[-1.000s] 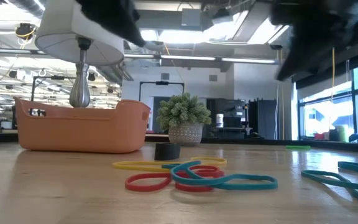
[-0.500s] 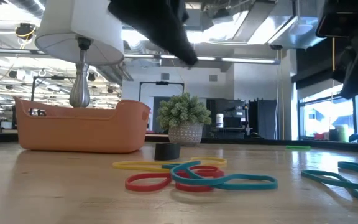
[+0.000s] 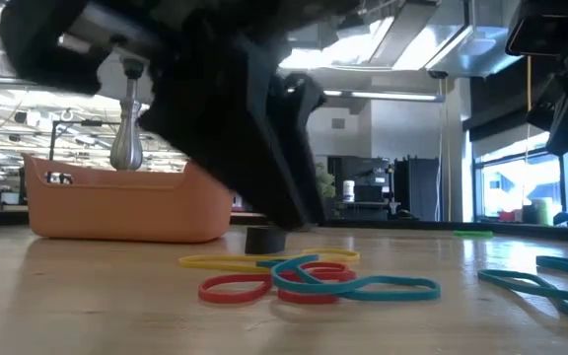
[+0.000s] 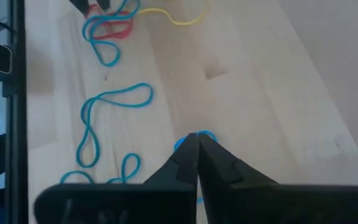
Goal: Pick and place rubber bands into bin
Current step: Put the blue rubber band into the orange bin
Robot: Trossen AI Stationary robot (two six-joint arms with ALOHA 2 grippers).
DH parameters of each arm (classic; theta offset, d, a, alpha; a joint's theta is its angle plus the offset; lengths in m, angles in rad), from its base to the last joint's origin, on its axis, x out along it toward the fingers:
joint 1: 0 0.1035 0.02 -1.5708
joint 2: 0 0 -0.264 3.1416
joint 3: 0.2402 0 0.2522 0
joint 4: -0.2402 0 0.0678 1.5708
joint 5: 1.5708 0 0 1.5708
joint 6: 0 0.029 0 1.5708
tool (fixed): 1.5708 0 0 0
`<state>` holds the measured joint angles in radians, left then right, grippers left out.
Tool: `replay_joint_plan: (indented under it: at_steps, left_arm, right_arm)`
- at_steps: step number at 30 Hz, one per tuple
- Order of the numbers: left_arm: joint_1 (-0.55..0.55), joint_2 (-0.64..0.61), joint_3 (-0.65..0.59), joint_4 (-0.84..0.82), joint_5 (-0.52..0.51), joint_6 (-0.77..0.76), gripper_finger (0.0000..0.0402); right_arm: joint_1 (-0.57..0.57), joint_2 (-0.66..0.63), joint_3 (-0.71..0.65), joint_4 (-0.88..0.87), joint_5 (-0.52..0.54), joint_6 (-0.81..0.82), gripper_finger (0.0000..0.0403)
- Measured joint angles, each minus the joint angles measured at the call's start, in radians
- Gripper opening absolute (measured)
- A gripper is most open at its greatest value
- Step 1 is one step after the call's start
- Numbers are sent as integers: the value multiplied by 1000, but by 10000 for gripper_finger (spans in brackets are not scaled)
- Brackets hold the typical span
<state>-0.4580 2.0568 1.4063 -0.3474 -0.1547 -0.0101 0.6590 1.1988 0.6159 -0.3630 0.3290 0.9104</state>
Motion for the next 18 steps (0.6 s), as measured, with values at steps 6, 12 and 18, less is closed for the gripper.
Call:
replay_joint_plan:
  at_steps: [6,12,18]
  left_arm:
    - [0,24,0,8,0,-3,130]
    - [0,29,-1,7,-5,-3,129]
    - [0,29,-1,-14,-10,-3,129]
  right_arm:
    - [0,0,0,2,0,-4,7]
    - [0,0,0,0,0,-29,13]
    - [0,0,0,0,0,-43,6]
